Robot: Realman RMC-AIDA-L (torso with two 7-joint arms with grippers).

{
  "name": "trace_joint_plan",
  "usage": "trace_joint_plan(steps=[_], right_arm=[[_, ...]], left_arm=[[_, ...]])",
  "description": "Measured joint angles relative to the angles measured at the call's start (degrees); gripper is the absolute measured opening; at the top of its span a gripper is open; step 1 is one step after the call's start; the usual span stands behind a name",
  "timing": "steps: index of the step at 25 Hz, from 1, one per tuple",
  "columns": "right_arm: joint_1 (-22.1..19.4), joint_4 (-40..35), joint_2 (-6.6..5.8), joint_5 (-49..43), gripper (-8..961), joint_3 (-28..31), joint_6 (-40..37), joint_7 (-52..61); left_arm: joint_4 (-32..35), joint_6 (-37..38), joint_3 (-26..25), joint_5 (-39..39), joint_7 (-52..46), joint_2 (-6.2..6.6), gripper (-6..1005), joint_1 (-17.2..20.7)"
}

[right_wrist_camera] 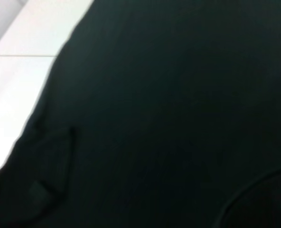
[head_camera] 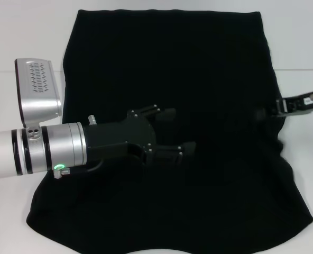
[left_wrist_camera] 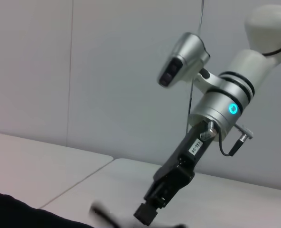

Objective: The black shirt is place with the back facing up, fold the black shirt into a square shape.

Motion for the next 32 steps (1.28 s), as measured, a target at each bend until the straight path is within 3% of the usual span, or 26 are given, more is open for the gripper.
trace_joint_plan(steps=[7, 13, 19, 22, 26, 29, 32], right_arm=[[2.20, -0.52, 0.98, 0.78, 116, -0.26, 0.63, -0.92], [0.75, -0.76, 0.36, 3.89, 352, 0.13, 1.84, -2.23], [-4.73, 0.01, -0.23, 16.37, 635, 0.34, 2.41, -11.11], [-8.24, 0.74, 0.79, 24.18, 753, 0.37, 2.62, -19.92], [-12.04, 0.84, 3.13, 30.83, 932, 0.38, 2.16, -31.93], [-13.96, 1.01, 5.16, 32.43, 931, 0.35, 1.71, -37.71], [-14.84, 1.86, 6.25, 32.81, 929, 0.10, 1.06, -39.95]], left_arm=[[0.01, -0.29, -0.09, -0.46, 0.00, 0.10, 950, -0.08], [0.08, 0.01, -1.06, -1.25, 0.00, 0.26, 950, 0.00], [0.71, 3.53, -2.99, -1.30, -1.57, 0.35, 950, 0.42], [0.77, 6.51, -4.97, -1.31, -2.25, 0.34, 950, 0.68], [1.07, 8.90, -7.26, -1.29, -5.54, 0.62, 949, 1.21], [2.60, 9.24, -7.58, -0.91, -8.40, 0.81, 949, 2.84], [5.03, 9.03, -7.62, -0.42, -11.51, 0.84, 949, 5.76]])
